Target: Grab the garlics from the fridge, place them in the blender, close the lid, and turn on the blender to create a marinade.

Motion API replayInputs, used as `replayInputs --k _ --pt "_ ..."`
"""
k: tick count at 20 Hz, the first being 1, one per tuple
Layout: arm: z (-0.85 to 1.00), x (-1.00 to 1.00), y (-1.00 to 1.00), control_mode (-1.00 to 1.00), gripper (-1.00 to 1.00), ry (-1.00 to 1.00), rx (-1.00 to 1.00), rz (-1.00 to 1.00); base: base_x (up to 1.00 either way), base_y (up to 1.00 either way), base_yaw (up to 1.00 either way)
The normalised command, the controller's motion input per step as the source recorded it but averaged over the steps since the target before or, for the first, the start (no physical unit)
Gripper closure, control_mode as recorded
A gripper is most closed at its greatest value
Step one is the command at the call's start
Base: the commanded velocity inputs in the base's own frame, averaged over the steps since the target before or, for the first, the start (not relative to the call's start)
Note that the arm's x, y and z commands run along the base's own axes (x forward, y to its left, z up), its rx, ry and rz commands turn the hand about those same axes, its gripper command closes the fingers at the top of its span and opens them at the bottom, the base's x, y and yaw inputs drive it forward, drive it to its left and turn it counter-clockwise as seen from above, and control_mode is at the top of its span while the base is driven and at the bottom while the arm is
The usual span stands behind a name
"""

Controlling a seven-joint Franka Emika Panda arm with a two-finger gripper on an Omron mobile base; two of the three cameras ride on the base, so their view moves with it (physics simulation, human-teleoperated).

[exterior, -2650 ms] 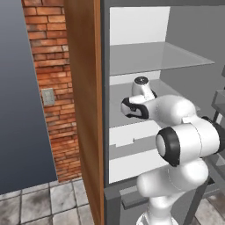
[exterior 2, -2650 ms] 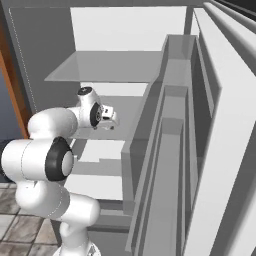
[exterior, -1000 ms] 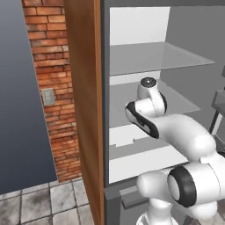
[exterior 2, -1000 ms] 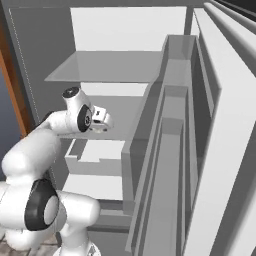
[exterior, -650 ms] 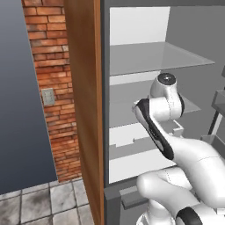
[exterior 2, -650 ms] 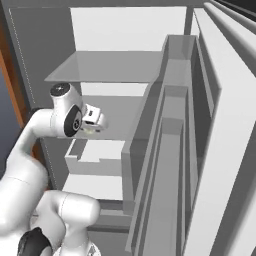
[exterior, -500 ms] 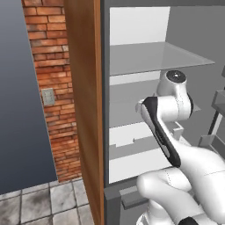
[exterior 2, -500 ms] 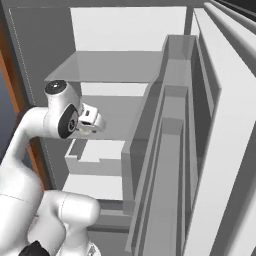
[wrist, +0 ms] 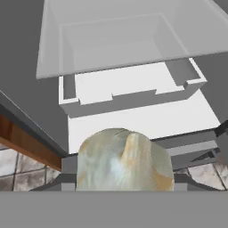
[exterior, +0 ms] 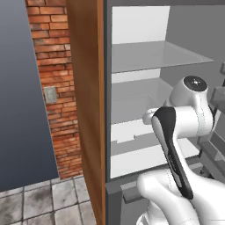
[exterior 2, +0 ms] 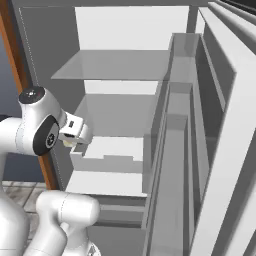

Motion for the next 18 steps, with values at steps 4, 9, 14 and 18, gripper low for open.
replayInputs --k 4,9,14,18 --pt "0.0 0.0 0.0 1.0 1.0 0.0 0.0 0.0 -1.0 0.72 -0.17" --pt "0.0 0.0 0.0 1.0 1.0 0.0 0.0 0.0 -1.0 0.49 -0.63" --pt "0.0 0.0 0.0 1.0 1.0 0.0 0.0 0.0 -0.92 0.21 -0.8" --pt "0.0 0.0 0.0 1.0 1.0 0.0 0.0 0.0 -0.36 -0.04 -0.83"
